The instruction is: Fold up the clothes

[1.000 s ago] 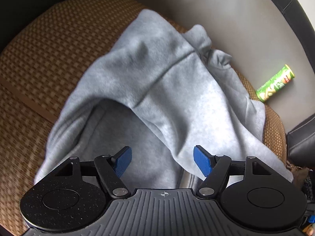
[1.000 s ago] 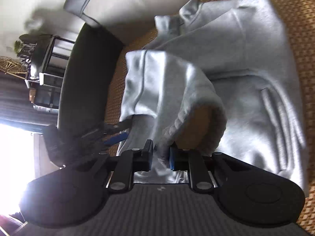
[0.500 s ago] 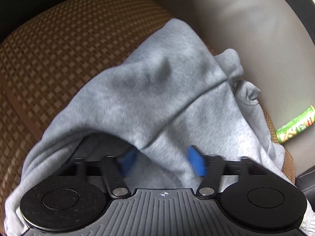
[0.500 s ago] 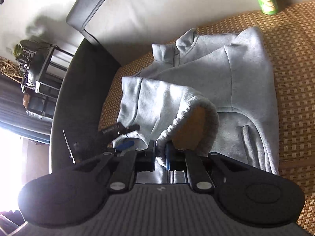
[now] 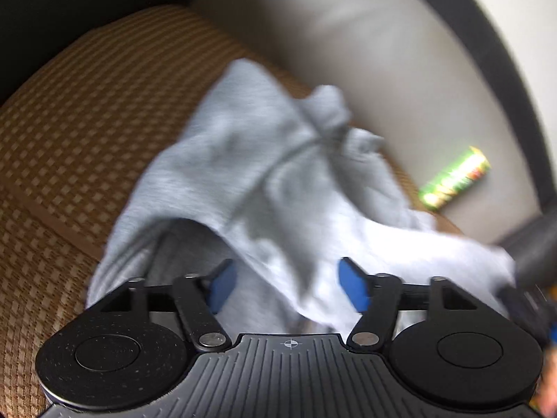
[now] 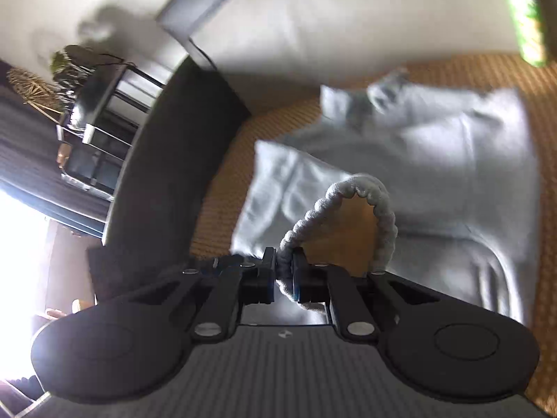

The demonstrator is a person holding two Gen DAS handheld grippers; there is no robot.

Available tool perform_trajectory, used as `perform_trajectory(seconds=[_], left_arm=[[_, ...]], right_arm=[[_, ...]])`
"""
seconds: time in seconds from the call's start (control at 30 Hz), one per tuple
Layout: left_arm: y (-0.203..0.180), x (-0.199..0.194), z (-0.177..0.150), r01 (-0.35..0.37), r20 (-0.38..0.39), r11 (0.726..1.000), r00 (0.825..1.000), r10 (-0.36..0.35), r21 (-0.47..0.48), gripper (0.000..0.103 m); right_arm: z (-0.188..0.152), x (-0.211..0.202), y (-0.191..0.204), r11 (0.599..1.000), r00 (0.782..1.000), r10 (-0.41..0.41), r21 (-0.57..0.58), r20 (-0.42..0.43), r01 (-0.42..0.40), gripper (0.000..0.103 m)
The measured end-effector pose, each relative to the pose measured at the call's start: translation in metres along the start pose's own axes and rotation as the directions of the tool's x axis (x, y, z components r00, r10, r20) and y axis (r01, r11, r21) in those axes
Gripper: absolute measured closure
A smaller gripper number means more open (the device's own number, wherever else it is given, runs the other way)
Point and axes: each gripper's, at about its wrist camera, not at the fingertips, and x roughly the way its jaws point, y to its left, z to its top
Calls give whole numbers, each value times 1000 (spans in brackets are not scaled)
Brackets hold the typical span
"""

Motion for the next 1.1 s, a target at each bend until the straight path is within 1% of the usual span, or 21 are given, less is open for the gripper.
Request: perform_trajectory(seconds=[0.03, 0.07, 0.1, 0.2, 0.27, 0.33, 0.37, 0.43, 0.53, 0.57, 0.6, 0.63, 0.7, 0.73, 0.77, 0.8, 0.87, 0.9, 0.97, 1.0, 1.1], left_arm=[[-11, -5, -1, 23, 8, 998, 1000, -23, 60, 19], [-23, -6, -4, 13, 20, 987, 1000, -16, 159, 15], [-35, -6, -7, -3, 35, 965, 999, -6, 262, 14], [-69, 3, -19, -46, 51, 853, 998, 23, 519, 14], [-84, 15, -26, -49, 60, 786, 998, 16, 616, 14], [-94, 31, -28, -46, 53, 761, 998, 15, 647, 14], [-98, 38, -28, -53, 58, 758, 998, 20, 650, 14], [-108, 48, -27, -102, 109, 749, 993, 40, 654, 14], [-121, 52, -23, -118, 158, 740, 987, 16, 662, 15], [-126, 53, -22, -122, 173, 737, 985, 7, 665, 37], [-127, 53, -19, -87, 151, 740, 988, -21, 667, 88], [-125, 53, -13, -78, 134, 759, 991, -13, 647, 102], [-108, 46, 1, -97, 151, 819, 989, 13, 565, 102], [-93, 40, 10, -117, 162, 856, 986, 39, 503, 102], [-76, 33, 20, -135, 171, 892, 983, 66, 431, 102], [-58, 23, 30, -159, 187, 920, 978, 96, 357, 102], [-26, -9, 48, -207, 255, 954, 955, 149, 218, 102], [-14, -27, 55, -222, 295, 961, 941, 166, 167, 102], [2, -66, 67, -264, 385, 959, 899, 207, 101, 102], [7, -83, 72, -282, 426, 956, 877, 222, 82, 102], [16, -129, 84, -340, 536, 939, 801, 267, 40, 101]], right_arm=[[5, 3, 4, 1000, 1000, 2, -8, 4, -2, 92], [10, 6, 7, 1000, 1000, 1, -7, 8, 0, 92], [14, 8, 10, 1000, 1000, 4, -3, 12, -4, 92], [26, 11, 18, 1000, 999, 25, 7, 28, -25, 92], [30, 11, 25, 999, 999, 37, -5, 29, -37, 92], [32, 10, 33, 999, 998, 48, -23, 26, -48, 92], [33, 10, 37, 998, 998, 54, -32, 25, -53, 92], [35, 10, 45, 997, 998, 65, -50, 22, -64, 92], [39, 9, 57, 994, 996, 82, -77, 17, -81, 92], [39, 8, 60, 993, 996, 90, -84, 14, -88, 92], [38, 7, 63, 991, 995, 98, -88, 11, -97, 92], [37, 6, 65, 991, 995, 97, -99, 7, -96, 92], [36, 1, 69, 989, 996, 84, -124, 12, -82, 87], [36, -4, 69, 988, 996, 87, -130, 27, -82, 77], [36, -10, 69, 987, 995, 89, -136, 42, -83, 58], [36, -17, 67, 987, 993, 99, -138, 71, -89, 52], [36, -35, 62, 985, 982, 115, -144, 151, -93, 50], [38, -37, 59, 986, 981, 94, -152, 172, -68, 50], [41, -25, 54, 981, 987, -12, -189, 162, 43, 47], [42, -6, 51, 969, 989, -68, -229, 129, 96, 45], [40, 71, 35, 947, 991, -130, -289, 43, 137, 44]])
